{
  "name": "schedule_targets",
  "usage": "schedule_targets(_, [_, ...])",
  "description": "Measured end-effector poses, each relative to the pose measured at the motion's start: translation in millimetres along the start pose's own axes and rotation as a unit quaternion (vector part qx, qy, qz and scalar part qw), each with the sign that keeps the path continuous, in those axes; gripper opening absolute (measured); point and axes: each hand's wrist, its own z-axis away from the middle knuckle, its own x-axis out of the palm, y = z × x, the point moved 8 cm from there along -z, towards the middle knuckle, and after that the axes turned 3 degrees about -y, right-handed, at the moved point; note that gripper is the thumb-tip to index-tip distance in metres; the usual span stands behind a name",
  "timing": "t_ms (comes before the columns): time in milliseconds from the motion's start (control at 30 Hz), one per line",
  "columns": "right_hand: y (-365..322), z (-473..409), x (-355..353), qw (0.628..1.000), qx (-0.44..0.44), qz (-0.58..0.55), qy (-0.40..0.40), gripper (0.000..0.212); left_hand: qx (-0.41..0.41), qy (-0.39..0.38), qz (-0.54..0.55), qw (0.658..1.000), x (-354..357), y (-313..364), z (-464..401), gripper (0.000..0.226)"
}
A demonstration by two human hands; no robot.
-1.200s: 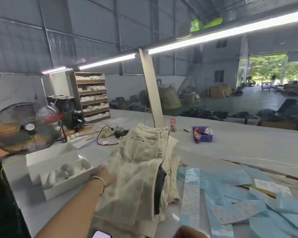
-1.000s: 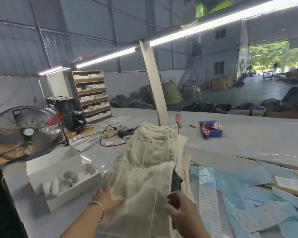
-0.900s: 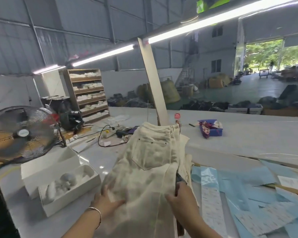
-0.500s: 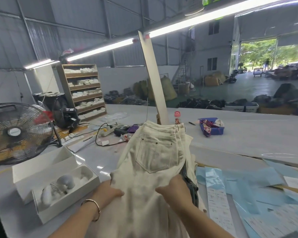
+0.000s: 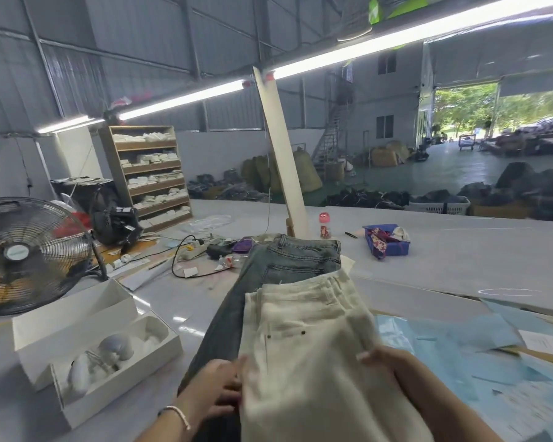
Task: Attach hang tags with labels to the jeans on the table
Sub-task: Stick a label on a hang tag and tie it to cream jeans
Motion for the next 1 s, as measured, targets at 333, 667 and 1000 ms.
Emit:
schedule_targets(333, [24, -5, 10, 0.999, 0.006, -0.017, 0.033, 0.057, 0.052, 0.034, -0.017, 0.998, 41, 26, 6, 0.055])
schedule_targets(667, [23, 105, -78, 0.998, -0.053, 0.008, 0.017, 0.024, 0.043, -0.239, 0.336, 0.91, 139, 56, 74, 0.043])
schedule_targets(1000, [86, 342, -255, 0.989, 0.047, 0.087, 0.114, 0.064, 0.047, -0.404, 0.203, 0.891, 349, 56, 222, 0.044])
